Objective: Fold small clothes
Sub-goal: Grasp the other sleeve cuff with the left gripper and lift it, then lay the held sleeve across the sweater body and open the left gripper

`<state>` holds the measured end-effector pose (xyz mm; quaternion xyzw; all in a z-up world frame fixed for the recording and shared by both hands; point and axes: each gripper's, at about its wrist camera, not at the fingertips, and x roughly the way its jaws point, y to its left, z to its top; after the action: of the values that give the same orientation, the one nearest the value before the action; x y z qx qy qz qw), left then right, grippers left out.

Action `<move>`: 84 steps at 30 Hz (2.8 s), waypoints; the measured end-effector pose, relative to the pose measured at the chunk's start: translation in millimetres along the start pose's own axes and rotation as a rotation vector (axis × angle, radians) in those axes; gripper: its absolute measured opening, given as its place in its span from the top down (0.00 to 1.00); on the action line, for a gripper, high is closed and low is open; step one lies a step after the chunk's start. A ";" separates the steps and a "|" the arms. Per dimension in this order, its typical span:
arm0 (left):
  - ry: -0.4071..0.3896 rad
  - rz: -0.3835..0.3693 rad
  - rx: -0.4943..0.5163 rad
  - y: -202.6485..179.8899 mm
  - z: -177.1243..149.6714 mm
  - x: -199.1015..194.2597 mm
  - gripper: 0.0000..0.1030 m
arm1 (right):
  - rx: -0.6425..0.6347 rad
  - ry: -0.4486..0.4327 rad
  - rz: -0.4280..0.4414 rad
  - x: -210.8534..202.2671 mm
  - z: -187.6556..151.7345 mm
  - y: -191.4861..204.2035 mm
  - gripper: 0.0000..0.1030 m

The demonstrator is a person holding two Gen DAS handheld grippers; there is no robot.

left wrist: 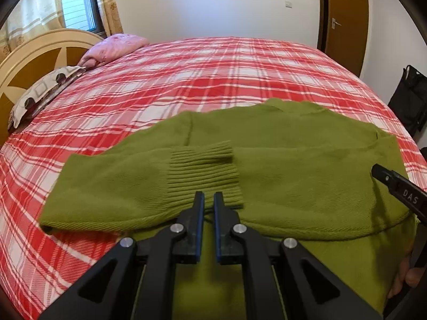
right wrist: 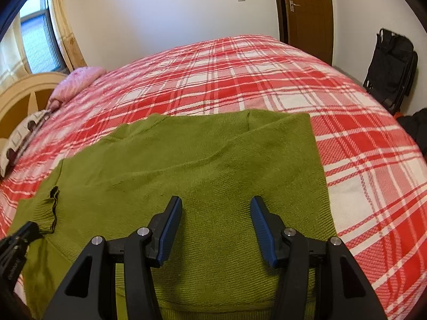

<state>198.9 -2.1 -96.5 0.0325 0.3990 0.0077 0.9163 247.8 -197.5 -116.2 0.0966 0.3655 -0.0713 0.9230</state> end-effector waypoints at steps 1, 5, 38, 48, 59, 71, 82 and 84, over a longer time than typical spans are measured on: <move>-0.003 0.004 -0.004 3.0 -1.0 -2.7 0.93 | 0.019 -0.004 0.032 -6.0 0.7 2.3 0.47; 0.001 0.016 -0.046 25.5 -1.2 -6.2 0.85 | 0.083 -0.011 0.211 -26.6 4.5 24.1 0.46; 0.018 0.111 -0.292 102.5 -40.1 12.9 0.48 | -0.276 -0.007 0.409 -21.4 7.2 194.1 0.97; 0.039 0.090 -0.312 110.1 -34.9 11.8 0.42 | -0.177 -0.156 0.375 -77.6 43.0 143.8 0.97; 0.057 0.078 -0.311 105.6 -36.5 5.9 0.40 | -0.142 -0.309 0.204 -116.7 61.8 82.0 0.97; 0.043 0.151 -0.271 108.9 -38.0 1.6 0.37 | -0.016 -0.232 0.141 -90.5 42.1 10.8 0.97; 0.034 0.239 -0.195 84.8 -13.5 16.8 0.27 | -0.024 -0.246 0.133 -96.9 43.0 4.2 0.97; 0.056 0.218 -0.274 102.6 -13.2 21.9 0.26 | -0.026 -0.227 0.114 -92.8 39.2 -2.4 0.97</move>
<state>205.4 101.9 -114.7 -0.0499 0.4135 0.1625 0.8945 206.2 -203.1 -24.6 0.0967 0.2537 -0.0246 0.9621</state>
